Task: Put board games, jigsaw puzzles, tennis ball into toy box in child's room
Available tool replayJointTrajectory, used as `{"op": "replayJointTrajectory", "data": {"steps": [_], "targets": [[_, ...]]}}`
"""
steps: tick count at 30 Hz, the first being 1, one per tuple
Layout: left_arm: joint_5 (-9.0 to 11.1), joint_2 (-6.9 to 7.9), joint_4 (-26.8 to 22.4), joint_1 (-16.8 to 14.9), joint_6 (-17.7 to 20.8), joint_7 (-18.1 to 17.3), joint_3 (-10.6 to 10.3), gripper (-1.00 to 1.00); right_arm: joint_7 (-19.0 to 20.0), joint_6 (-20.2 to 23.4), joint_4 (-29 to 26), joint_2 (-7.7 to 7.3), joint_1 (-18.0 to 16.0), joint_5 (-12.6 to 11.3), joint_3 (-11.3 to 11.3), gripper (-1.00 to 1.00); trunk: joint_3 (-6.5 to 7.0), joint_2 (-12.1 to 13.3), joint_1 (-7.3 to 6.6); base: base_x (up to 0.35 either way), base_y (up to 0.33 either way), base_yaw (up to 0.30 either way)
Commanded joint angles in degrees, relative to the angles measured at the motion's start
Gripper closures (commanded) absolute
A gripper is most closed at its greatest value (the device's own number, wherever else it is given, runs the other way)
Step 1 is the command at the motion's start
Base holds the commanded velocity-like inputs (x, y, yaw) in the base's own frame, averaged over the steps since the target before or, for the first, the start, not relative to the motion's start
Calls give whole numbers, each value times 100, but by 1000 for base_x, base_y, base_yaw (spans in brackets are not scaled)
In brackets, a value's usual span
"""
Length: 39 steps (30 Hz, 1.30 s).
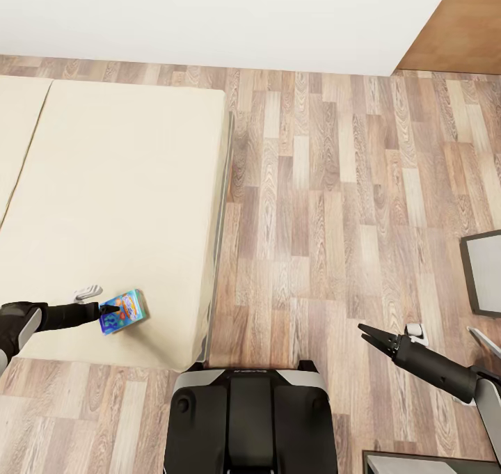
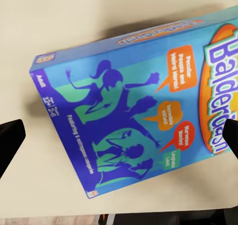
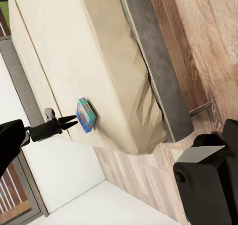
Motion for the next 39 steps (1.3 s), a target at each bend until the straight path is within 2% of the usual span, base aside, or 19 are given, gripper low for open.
{"op": "replayJointTrajectory", "data": {"steps": [1, 24, 39], "targets": [[13, -3, -2, -2, 51, -12, 27, -100, 23, 21, 0, 0, -3, 11, -5, -100, -6, -9, 3, 0, 0, 0], [7, -7, -3, -2, 51, -4, 18, -100, 23, 21, 0, 0, -6, 11, -5, -100, -10, -9, 3, 0, 0, 0], [7, -7, -3, -2, 58, -4, 27, -100, 23, 21, 0, 0, -3, 11, -5, -100, -109, -9, 3, 0, 0, 0]]}}
